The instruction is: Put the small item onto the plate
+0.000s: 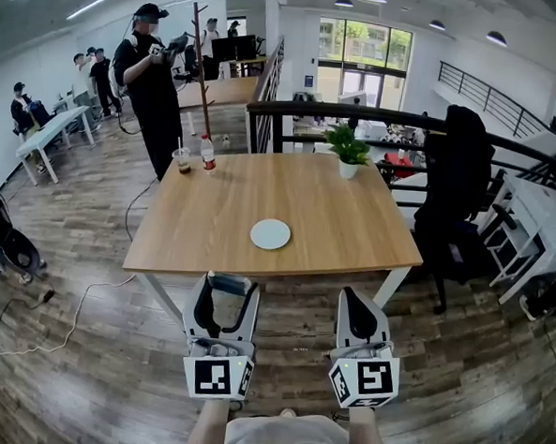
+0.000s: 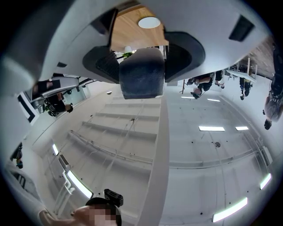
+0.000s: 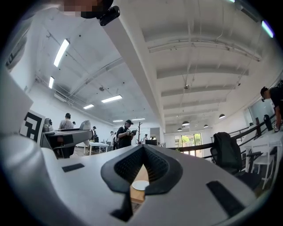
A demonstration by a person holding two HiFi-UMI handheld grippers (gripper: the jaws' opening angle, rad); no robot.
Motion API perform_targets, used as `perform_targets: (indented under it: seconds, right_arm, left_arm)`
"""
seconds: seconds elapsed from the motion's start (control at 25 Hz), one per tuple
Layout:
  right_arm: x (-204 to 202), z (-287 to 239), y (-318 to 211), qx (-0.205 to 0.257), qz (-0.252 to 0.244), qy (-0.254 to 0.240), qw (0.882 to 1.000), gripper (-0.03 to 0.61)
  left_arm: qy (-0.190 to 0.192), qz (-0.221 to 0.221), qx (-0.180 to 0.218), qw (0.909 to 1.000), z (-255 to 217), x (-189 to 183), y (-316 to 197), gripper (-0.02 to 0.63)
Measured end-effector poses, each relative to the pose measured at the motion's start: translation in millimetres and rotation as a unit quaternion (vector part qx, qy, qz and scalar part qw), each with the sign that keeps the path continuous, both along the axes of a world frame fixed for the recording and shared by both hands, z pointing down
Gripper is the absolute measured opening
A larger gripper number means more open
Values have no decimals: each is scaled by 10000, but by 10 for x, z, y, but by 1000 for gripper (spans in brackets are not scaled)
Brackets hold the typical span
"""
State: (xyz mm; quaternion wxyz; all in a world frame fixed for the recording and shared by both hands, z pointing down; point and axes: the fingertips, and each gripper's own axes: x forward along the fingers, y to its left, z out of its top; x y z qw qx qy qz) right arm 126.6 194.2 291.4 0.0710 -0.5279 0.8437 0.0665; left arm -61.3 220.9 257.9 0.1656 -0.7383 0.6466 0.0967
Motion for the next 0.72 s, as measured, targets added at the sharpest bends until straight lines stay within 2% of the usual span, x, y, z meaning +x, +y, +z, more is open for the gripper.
perform_targets:
  seconds: [0.24, 0.44, 0.72]
  right_arm:
    - [24, 125, -95, -200, -80, -6, 9998, 17]
    - [-133, 298, -160, -469, -318, 52, 9984, 17]
    - [-122, 355, -409, -496, -325, 197, 9980, 17]
  left_arm:
    - [18, -33, -65, 10000, 38, 0, -34, 311]
    - [92, -171, -179, 9997, 118, -118, -72, 311]
    - [231, -237, -134, 9994, 168, -213, -366, 311]
